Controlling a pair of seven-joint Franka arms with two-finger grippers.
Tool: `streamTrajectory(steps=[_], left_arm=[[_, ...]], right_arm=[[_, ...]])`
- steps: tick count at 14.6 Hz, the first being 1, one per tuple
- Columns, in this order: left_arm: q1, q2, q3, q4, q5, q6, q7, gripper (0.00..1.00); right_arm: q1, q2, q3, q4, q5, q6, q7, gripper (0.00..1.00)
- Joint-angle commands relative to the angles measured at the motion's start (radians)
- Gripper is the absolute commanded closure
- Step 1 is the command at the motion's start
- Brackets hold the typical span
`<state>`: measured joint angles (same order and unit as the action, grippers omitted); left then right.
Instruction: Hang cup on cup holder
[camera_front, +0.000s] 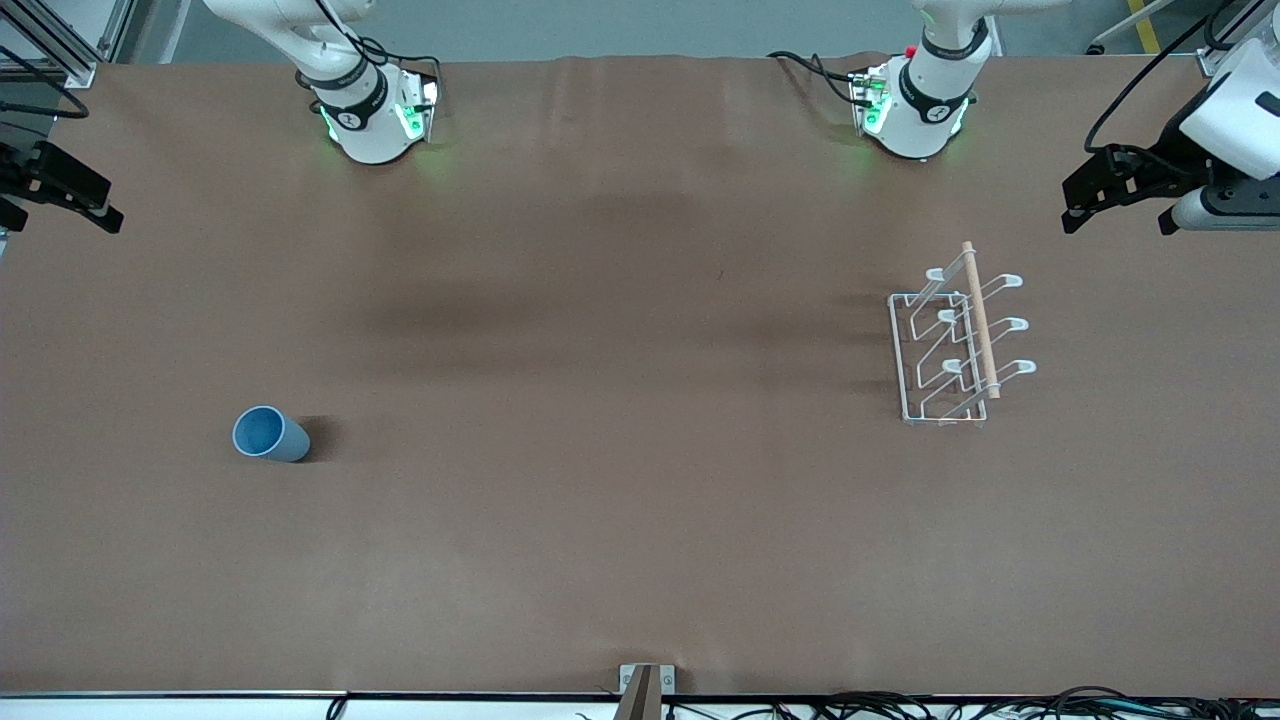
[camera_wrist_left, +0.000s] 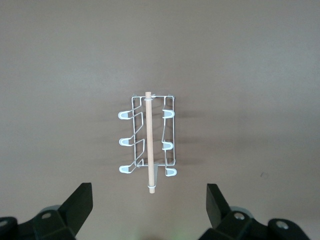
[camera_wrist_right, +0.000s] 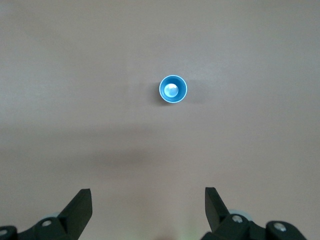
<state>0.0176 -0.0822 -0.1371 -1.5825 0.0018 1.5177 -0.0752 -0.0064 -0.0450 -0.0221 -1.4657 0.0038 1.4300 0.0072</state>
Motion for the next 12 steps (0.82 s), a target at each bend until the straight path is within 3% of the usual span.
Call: streamTrajectory(steps=[1,9,12], left_arm=[[0.002,0.012,0.001,0.027,0.006,-0.025,0.009,0.00],[0.005,0.032,0.005,0.048,0.006,-0.025,0.012,0.00],[0.008,0.052,0.007,0.075,0.004,-0.025,0.014,0.00]], right_arm=[[-0.006,-0.007,0.001,-0.013,0.005,0.000,-0.010,0.01],[-0.036,-0.007,0.001,-0.033,0.005,0.001,-0.012,0.02],[-0.043,-0.003,-0.001,-0.093,0.012,0.076,-0.016,0.02]])
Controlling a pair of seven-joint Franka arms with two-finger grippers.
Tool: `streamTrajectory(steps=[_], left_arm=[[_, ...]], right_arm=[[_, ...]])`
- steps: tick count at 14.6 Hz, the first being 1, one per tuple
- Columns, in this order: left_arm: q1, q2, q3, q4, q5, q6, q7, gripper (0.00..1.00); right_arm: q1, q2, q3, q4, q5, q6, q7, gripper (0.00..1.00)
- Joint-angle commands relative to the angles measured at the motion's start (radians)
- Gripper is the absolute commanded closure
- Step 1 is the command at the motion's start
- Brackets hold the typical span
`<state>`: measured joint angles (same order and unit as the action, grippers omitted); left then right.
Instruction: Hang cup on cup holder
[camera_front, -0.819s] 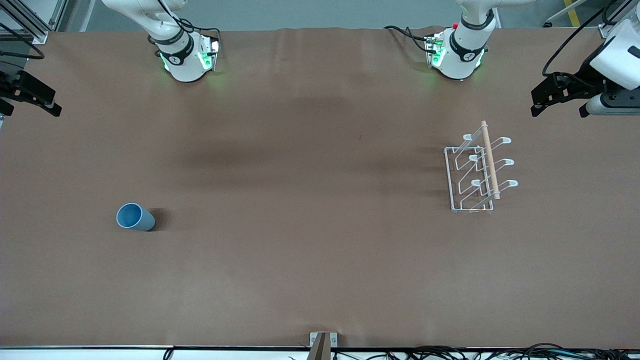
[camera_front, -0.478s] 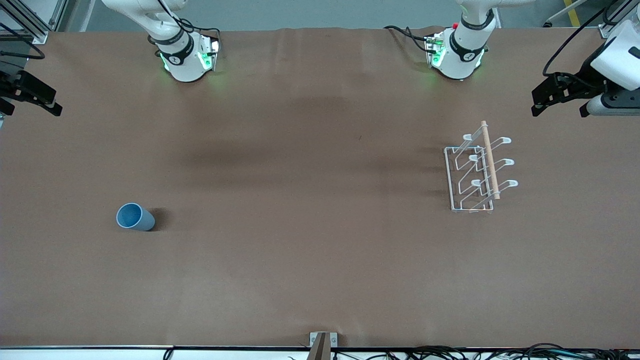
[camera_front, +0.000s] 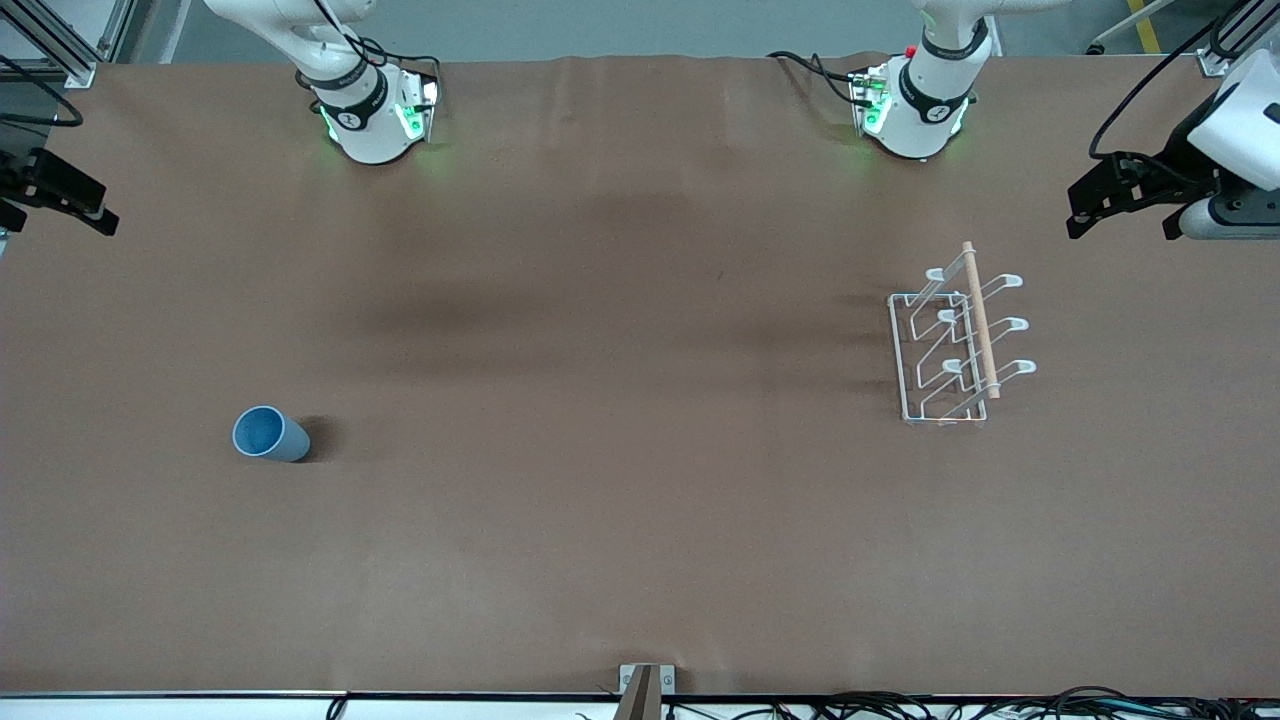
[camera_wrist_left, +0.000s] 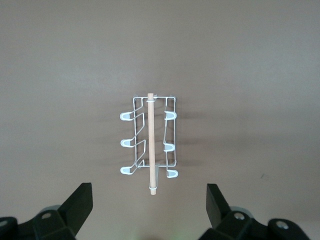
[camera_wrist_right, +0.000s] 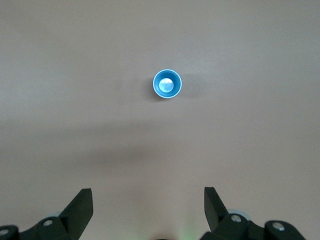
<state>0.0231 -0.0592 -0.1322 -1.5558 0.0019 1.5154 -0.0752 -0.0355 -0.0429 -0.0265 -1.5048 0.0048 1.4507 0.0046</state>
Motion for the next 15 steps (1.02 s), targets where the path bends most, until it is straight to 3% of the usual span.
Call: streamTrajectory(steps=[1,9,15], left_arm=[[0.011,0.032,0.002,0.049,0.004,-0.023,0.015,0.00],[0.024,0.044,0.000,0.049,0.003,-0.023,0.017,0.00],[0.023,0.048,-0.004,0.051,-0.013,-0.023,0.020,0.00]], right_arm=[[-0.015,0.001,0.003,-0.086,0.010,0.095,-0.014,0.02],[-0.070,0.242,0.003,-0.133,0.010,0.279,-0.080,0.04],[-0.084,0.340,0.005,-0.325,0.010,0.620,-0.097,0.04]])
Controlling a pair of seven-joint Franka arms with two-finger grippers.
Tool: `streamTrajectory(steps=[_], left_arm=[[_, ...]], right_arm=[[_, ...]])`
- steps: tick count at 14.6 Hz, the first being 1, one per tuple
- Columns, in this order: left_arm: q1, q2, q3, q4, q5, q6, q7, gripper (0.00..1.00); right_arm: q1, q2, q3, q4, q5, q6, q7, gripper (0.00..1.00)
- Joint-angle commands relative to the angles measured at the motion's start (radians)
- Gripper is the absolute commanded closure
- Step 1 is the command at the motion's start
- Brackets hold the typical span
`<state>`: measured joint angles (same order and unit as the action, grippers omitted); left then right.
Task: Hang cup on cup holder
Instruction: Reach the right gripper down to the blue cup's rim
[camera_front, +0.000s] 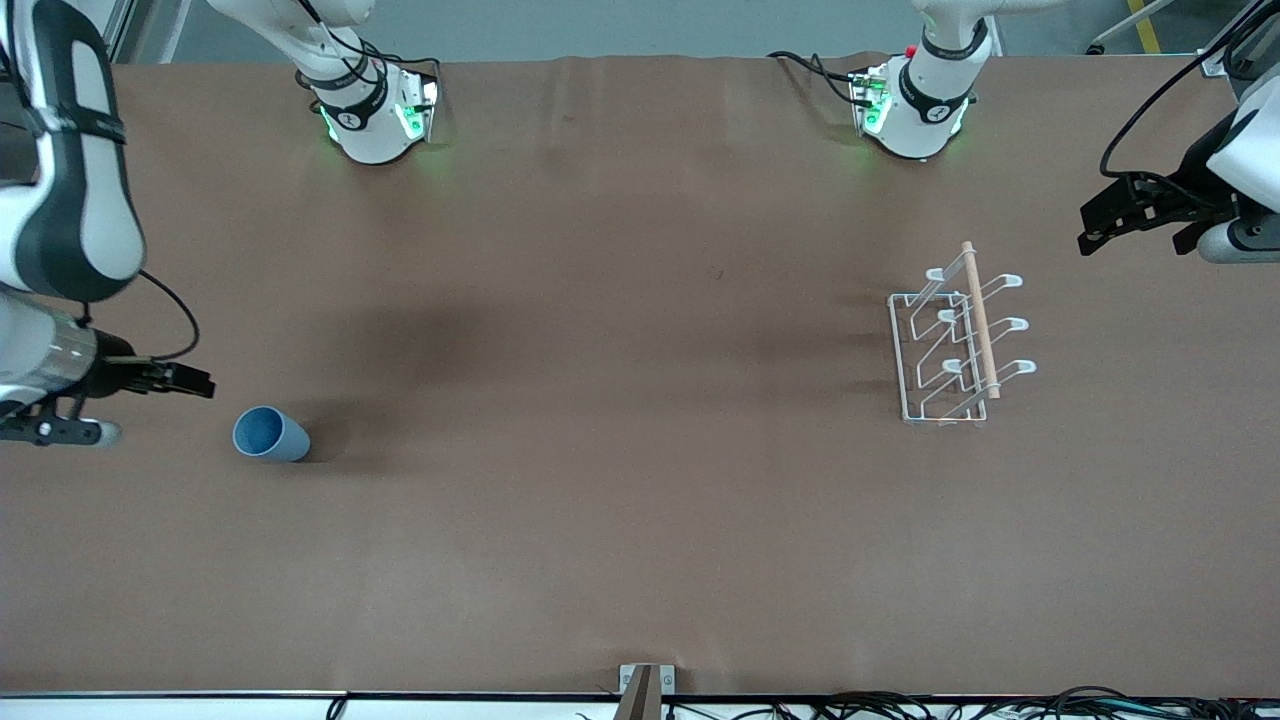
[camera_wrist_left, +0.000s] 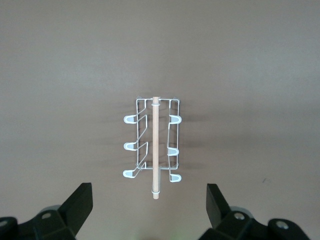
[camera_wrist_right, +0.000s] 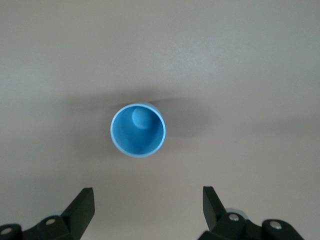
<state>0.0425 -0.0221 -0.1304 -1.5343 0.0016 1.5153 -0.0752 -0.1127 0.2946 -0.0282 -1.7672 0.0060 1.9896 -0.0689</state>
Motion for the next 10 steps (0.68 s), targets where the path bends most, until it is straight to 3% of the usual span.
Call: streamTrajectory(steps=[1,7,10], left_arm=[[-0.003,0.019,-0.006,0.029,-0.012,-0.023,0.020,0.00],[-0.030,0.051,-0.015,0.031,-0.011,-0.020,0.002,0.00],[-0.041,0.053,-0.015,0.031,-0.011,-0.018,0.003,0.00]], right_arm=[[-0.008,0.030,0.007,-0.063,0.009,0.115,-0.032,0.05],[-0.050,0.146,0.010,-0.063,0.009,0.250,-0.043,0.08],[-0.051,0.190,0.011,-0.060,0.011,0.285,-0.043,0.17]])
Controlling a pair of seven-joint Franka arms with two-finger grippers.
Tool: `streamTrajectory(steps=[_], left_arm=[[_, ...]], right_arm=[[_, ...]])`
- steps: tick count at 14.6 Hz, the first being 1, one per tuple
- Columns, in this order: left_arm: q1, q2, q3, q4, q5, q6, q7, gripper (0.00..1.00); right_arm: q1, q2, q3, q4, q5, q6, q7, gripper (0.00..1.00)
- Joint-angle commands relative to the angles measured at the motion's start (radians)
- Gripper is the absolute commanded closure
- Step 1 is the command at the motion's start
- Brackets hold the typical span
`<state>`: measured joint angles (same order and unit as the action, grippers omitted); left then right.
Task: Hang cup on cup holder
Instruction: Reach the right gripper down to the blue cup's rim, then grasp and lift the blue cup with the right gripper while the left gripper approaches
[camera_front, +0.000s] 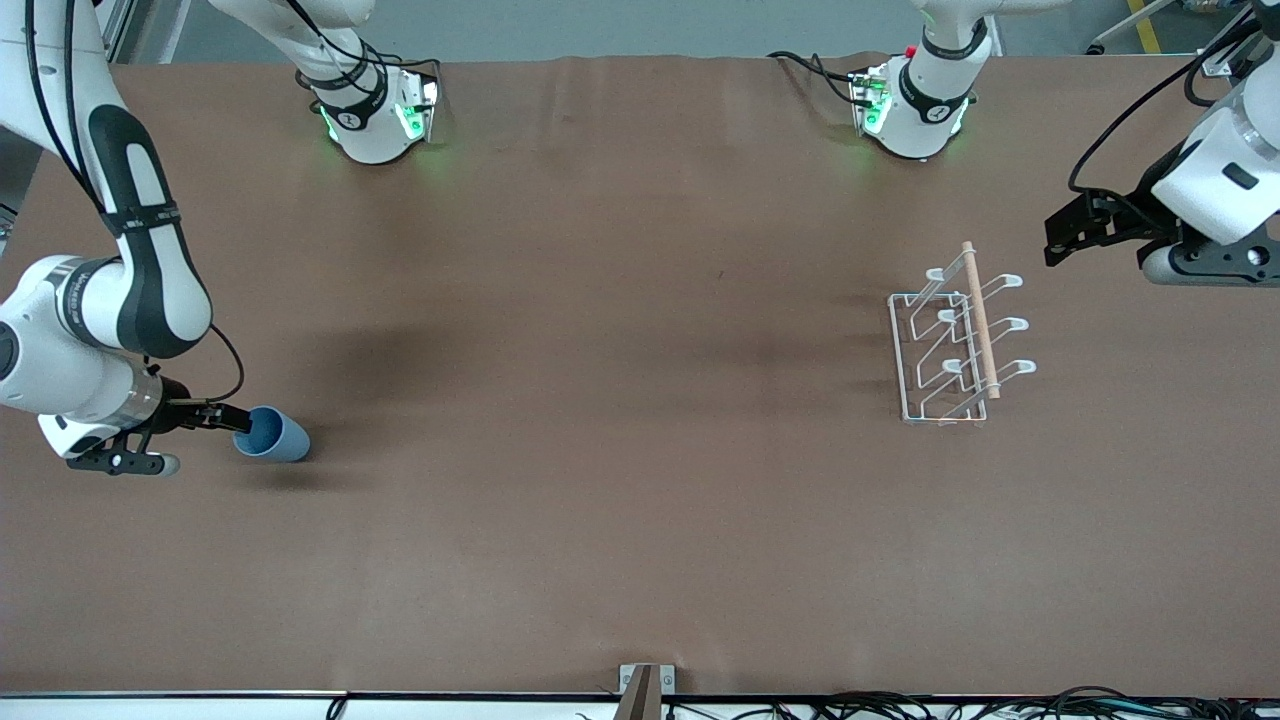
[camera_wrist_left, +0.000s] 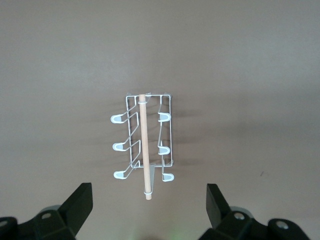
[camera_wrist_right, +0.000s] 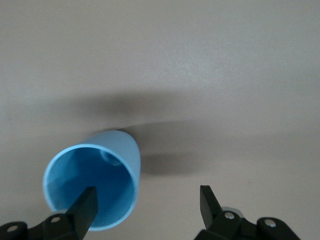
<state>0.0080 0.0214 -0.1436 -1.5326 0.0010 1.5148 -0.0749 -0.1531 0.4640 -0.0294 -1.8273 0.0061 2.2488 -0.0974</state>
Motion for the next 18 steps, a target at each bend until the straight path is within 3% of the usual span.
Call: streamTrajectory(steps=[1,3,4,6,7,12,16,18], left_arm=[[-0.016,0.018,-0.002,0.029,-0.010,-0.013,0.007,0.00],[-0.028,0.025,-0.002,0.031,-0.010,-0.012,0.017,0.00],[-0.029,0.026,-0.002,0.031,-0.010,-0.012,0.017,0.00],[-0.031,0.028,-0.002,0.031,-0.012,-0.013,0.018,0.00],[-0.033,0.028,-0.002,0.031,-0.010,-0.013,0.018,0.00],[-0.060,0.023,-0.004,0.029,-0.013,-0.024,0.018,0.00],[-0.072,0.026,-0.017,0.028,-0.016,-0.137,0.039,0.00],[-0.076,0.022,-0.021,0.031,-0.013,-0.171,0.063,0.00]], right_arm=[[-0.011,0.036,0.013,0.002,0.011,0.034,-0.013,0.20],[-0.011,0.054,0.014,0.003,0.014,0.038,-0.013,0.30],[-0.008,0.056,0.014,0.003,0.018,0.040,-0.013,0.41],[-0.005,0.064,0.016,0.006,0.025,0.038,-0.009,0.81],[-0.005,0.064,0.016,0.008,0.041,0.038,-0.007,0.94],[0.000,0.050,0.016,0.011,0.077,0.020,-0.012,0.99],[0.012,-0.069,0.023,0.025,0.078,-0.119,-0.018,0.99],[0.024,-0.148,0.061,0.025,0.080,-0.179,-0.015,0.99]])
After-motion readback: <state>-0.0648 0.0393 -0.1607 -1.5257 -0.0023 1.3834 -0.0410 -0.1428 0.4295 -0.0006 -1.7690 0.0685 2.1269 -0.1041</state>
